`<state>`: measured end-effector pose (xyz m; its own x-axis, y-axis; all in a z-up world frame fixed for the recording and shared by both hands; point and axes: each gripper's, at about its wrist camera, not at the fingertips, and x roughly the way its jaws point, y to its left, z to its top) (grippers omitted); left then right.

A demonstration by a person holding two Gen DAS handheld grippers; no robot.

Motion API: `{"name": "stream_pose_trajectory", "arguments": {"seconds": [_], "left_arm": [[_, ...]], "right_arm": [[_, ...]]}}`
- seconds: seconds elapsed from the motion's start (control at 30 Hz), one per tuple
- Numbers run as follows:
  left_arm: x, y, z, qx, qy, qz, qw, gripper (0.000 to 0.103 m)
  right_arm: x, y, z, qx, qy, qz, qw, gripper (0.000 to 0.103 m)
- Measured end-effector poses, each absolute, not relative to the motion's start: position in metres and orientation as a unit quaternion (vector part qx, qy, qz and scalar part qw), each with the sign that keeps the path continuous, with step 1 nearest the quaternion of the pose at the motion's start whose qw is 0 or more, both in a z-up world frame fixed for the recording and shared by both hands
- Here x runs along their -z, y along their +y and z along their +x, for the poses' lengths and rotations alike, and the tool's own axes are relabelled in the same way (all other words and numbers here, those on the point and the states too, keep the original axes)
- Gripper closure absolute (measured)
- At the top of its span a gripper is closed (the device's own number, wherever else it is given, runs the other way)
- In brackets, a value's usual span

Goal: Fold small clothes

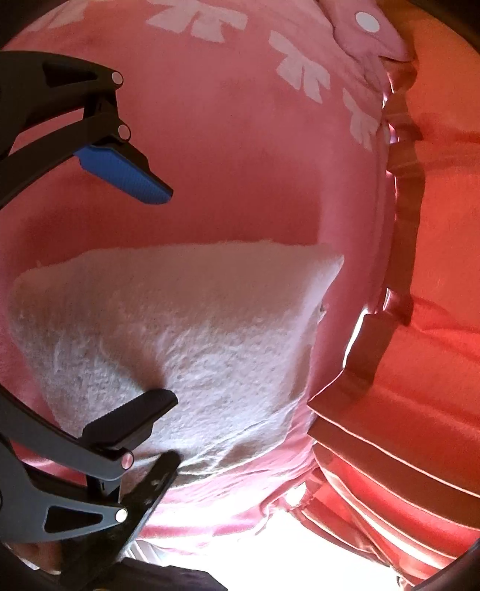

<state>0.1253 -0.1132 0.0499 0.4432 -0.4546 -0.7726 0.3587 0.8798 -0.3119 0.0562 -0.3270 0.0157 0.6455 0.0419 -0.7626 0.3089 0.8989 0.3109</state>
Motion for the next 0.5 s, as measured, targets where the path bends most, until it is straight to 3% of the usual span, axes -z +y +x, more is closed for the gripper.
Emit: {"name": "stream_pose_trajectory", "arguments": {"seconds": [0.13,0.23,0.27,0.33,0.4,0.5], "left_arm": [[-0.056,-0.11,0.124,0.25,0.459,-0.062,0.851,0.005],[-0.058,-0.107,0.126,0.246,0.456,-0.071,0.852,0.005],[-0.057,-0.107,0.128,0.245,0.46,-0.073,0.85,0.005],[-0.054,-0.106,0.129,0.242,0.466,-0.077,0.848,0.005],[-0.052,-0.108,0.129,0.241,0.469,-0.076,0.846,0.005],[-0.052,-0.112,0.126,0.245,0.467,-0.067,0.847,0.005]], "right_arm": [[-0.053,-0.34,0.05,0.062,0.351,0.23,0.906,0.094],[-0.044,-0.352,0.048,0.079,0.36,0.24,0.898,0.079],[-0.033,-0.354,0.05,0.085,0.38,0.242,0.888,0.066],[-0.019,-0.357,0.055,0.08,0.4,0.259,0.876,0.064],[-0.01,-0.356,0.063,0.058,0.423,0.27,0.863,0.053],[-0.006,-0.351,0.068,0.059,0.428,0.26,0.863,0.046]]}}
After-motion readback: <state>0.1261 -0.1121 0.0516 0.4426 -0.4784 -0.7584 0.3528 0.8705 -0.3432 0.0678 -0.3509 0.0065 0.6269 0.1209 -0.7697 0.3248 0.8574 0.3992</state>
